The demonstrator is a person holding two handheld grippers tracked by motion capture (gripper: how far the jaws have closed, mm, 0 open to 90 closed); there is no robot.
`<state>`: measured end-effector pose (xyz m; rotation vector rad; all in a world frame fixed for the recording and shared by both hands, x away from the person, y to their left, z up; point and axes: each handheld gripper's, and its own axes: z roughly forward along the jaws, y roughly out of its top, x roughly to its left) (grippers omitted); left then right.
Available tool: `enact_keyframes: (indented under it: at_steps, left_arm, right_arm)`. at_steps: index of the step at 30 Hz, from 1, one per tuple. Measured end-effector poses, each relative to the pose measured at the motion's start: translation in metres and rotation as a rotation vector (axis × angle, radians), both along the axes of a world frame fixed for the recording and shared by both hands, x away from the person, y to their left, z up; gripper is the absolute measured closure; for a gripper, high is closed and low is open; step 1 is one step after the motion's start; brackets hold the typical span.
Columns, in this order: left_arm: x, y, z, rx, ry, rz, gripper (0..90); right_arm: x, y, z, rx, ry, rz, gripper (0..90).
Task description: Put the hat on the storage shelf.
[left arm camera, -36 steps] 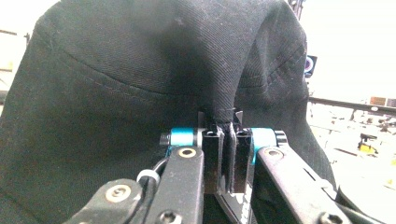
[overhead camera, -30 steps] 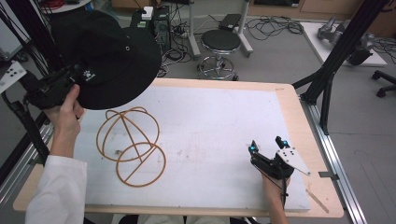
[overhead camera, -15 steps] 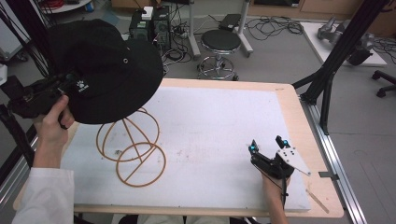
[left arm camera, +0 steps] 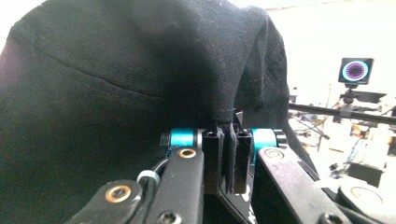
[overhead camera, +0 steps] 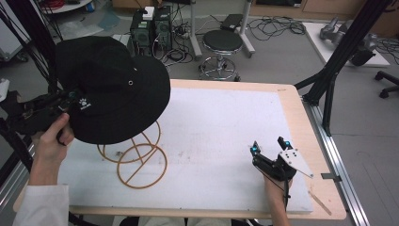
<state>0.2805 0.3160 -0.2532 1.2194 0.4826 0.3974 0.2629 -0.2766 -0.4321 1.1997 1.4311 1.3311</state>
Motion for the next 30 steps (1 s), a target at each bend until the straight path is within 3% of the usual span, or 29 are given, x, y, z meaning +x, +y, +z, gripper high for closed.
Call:
enact_keyframes:
  at_steps: [2,4,10,19,30]
  left_arm:
    - [-0.002,-0.001,0.000,0.009,0.004,-0.002,86.8]
    - [-0.006,-0.006,-0.003,0.052,0.013,0.002,86.9]
    - [-0.013,-0.014,-0.014,0.091,0.038,-0.018,86.8]
    - [-0.018,-0.017,-0.021,0.107,0.060,-0.035,86.6]
    - [-0.020,-0.017,-0.029,0.170,0.157,-0.063,86.1]
  right_arm:
    - [0.000,0.000,0.000,0.000,-0.001,0.000,9.3]
    - [0.000,0.000,0.001,0.002,-0.003,0.001,9.3]
    - [-0.001,0.000,0.001,-0.002,-0.004,0.005,9.3]
    - [-0.001,0.000,0.001,-0.002,-0.003,0.007,9.3]
    - [0.000,0.000,0.001,-0.003,-0.002,0.005,9.3]
